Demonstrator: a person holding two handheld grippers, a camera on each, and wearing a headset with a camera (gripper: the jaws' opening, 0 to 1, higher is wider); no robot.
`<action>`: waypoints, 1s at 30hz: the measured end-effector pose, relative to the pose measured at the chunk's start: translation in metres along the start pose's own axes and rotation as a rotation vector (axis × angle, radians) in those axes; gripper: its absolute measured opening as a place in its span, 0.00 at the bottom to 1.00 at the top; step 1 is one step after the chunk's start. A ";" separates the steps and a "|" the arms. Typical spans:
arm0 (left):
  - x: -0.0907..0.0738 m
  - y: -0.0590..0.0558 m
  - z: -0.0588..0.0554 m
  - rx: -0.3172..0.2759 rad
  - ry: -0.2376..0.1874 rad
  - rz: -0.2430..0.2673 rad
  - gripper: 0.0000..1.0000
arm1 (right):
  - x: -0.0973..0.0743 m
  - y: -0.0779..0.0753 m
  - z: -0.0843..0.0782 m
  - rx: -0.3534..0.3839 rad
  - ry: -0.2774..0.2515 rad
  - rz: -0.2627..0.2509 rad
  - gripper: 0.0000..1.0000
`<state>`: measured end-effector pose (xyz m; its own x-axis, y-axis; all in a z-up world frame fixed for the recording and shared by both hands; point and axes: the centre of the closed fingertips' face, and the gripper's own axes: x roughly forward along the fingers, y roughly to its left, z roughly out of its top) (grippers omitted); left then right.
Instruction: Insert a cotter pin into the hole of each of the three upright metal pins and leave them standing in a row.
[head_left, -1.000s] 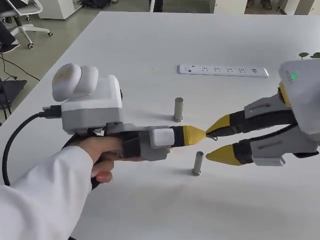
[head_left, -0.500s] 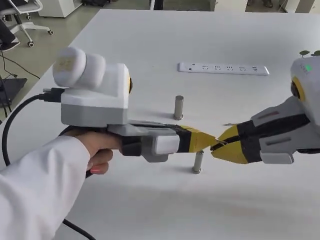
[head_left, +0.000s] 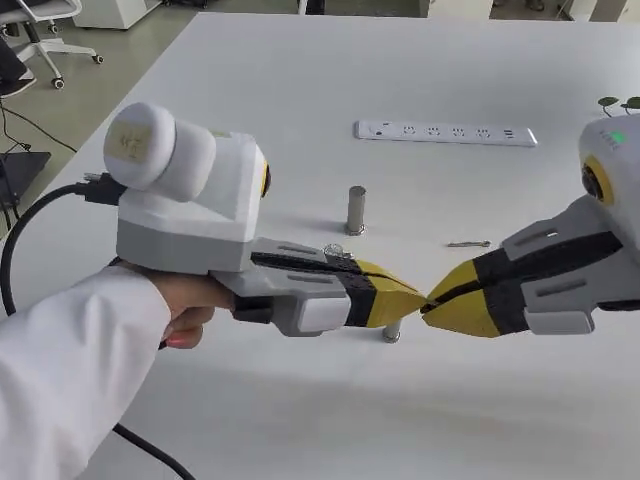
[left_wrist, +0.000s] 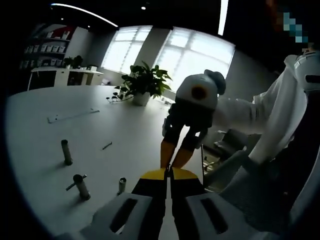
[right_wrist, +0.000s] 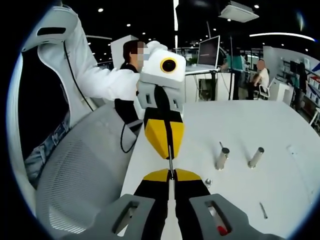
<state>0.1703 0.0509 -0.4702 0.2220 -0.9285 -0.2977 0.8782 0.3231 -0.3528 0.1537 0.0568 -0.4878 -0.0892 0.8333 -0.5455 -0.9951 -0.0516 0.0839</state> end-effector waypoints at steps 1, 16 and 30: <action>0.000 -0.001 0.000 0.013 0.000 -0.004 0.00 | 0.000 0.001 0.000 0.000 0.005 0.006 0.00; 0.001 0.002 -0.016 0.110 0.042 -0.001 0.00 | -0.002 0.006 0.000 -0.051 0.039 0.003 0.00; 0.006 0.019 -0.025 0.228 0.070 0.062 0.18 | -0.005 -0.009 -0.010 -0.053 0.018 -0.050 0.00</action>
<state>0.1780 0.0558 -0.5006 0.2551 -0.8907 -0.3762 0.9385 0.3218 -0.1255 0.1623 0.0472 -0.4941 -0.0398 0.8255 -0.5630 -0.9991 -0.0396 0.0125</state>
